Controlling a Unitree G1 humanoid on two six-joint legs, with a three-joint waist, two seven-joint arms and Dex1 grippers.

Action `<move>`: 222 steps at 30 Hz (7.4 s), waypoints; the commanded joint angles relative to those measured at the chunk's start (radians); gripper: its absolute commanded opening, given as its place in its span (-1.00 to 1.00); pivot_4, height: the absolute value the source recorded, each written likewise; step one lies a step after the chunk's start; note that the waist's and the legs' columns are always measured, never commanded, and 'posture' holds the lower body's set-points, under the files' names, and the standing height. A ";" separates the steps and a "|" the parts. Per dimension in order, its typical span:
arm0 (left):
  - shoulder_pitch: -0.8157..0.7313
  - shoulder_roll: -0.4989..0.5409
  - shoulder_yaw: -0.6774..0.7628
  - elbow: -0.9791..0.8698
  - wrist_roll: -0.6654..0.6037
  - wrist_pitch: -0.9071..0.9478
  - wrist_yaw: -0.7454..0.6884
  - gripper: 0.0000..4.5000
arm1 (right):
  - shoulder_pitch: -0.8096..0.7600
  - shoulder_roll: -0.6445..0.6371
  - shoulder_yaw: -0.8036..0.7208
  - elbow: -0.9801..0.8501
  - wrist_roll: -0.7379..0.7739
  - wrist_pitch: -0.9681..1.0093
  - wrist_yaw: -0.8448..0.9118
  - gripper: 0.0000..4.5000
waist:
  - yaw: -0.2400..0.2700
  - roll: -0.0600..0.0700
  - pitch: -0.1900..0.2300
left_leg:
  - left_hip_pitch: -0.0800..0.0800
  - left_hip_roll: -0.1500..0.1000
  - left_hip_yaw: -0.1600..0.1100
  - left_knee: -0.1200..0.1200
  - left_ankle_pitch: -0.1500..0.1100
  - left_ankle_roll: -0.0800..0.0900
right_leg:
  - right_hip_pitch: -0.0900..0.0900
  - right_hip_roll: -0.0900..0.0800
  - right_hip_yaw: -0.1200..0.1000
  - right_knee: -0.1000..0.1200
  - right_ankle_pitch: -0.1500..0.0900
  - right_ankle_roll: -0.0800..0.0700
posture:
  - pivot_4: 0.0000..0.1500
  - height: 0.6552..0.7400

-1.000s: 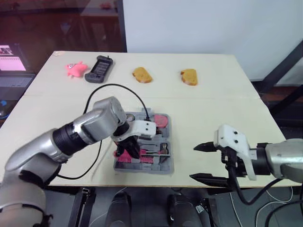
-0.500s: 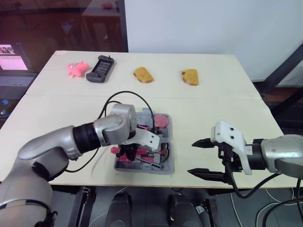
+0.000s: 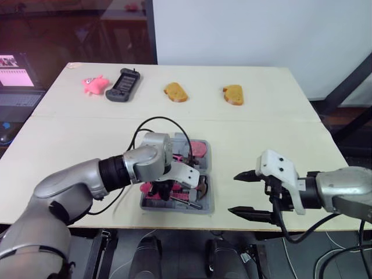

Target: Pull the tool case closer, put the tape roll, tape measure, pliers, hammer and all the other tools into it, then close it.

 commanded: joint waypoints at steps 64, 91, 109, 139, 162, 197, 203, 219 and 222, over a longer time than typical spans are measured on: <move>-0.044 -0.076 -0.038 -0.064 -0.285 0.326 0.257 -0.84 | -0.083 0.056 0.093 0.056 -0.151 -0.042 0.075 1.00 | 0.000 0.002 0.000 | 0.001 0.000 -0.001 0.001 -0.001 0.001 | 0.002 0.000 0.000 0.000 -0.001 -0.001 | 1.00 0.54; 0.070 0.223 0.366 -0.249 -0.418 -0.143 0.278 0.38 | -0.128 0.066 0.120 0.086 -0.194 -0.046 0.140 1.00 | 0.000 0.006 0.000 | 0.001 0.000 -0.001 0.000 -0.001 0.002 | 0.001 0.000 0.000 0.000 0.000 0.001 | 1.00 0.54; 0.672 0.148 0.713 -0.097 -0.445 -0.700 0.315 -0.96 | -0.177 0.051 0.138 0.110 -0.219 -0.041 0.215 1.00 | 0.002 0.006 0.000 | 0.001 0.000 -0.001 0.002 -0.001 0.002 | 0.003 0.000 0.000 0.000 -0.001 -0.001 | 1.00 0.54; 0.703 0.086 0.976 -0.146 -0.600 -0.545 0.316 -0.96 | 0.024 0.127 0.052 0.051 -0.418 -0.364 0.201 1.00 | -0.001 0.015 -0.006 | 0.002 0.000 -0.001 0.001 -0.001 0.002 | 0.006 0.000 -0.001 -0.001 0.000 0.002 | 1.00 0.54; 1.063 0.300 1.341 0.106 -0.541 -0.769 0.390 -1.00 | 0.186 0.356 0.184 0.419 -0.716 -0.703 0.169 -0.98 | 0.000 0.015 -0.006 | 0.004 0.000 -0.002 0.000 -0.001 0.001 | 0.006 0.002 -0.001 -0.001 -0.002 -0.001 | 1.00 0.54; 0.805 -0.018 1.015 0.435 -0.246 -0.989 0.570 -1.00 | -0.393 0.655 0.524 1.265 -1.102 -0.984 0.322 -0.98 | -0.005 0.016 -0.006 | 0.006 0.000 -0.001 -0.002 0.000 -0.001 | 0.007 0.002 -0.001 0.000 0.001 0.004 | 1.00 0.54; 0.762 -0.054 0.994 0.477 -0.237 -1.010 0.558 -1.00 | -0.374 0.667 0.540 1.210 -1.112 -0.959 0.357 -0.98 | -0.005 0.016 -0.006 | 0.014 0.000 -0.001 -0.004 0.000 -0.001 | 0.015 0.002 -0.001 -0.002 0.000 0.004 | 1.00 0.54; 0.735 -0.079 0.964 0.536 -0.219 -1.054 0.483 -1.00 | -0.332 0.640 0.529 1.092 -1.124 -0.922 0.386 -0.98 | -0.001 0.016 -0.006 | 0.018 0.000 0.000 -0.009 0.000 -0.001 | 0.018 0.002 -0.001 -0.003 0.000 0.005 | 1.00 0.54; 0.724 -0.090 0.965 0.533 -0.226 -1.033 0.471 -1.00 | -0.327 0.639 0.527 1.079 -1.122 -0.909 0.391 -0.98 | 0.000 0.016 -0.006 | 0.018 0.000 0.000 -0.010 0.000 -0.001 | 0.018 0.002 -0.001 -0.003 0.000 0.005 | 1.00 0.54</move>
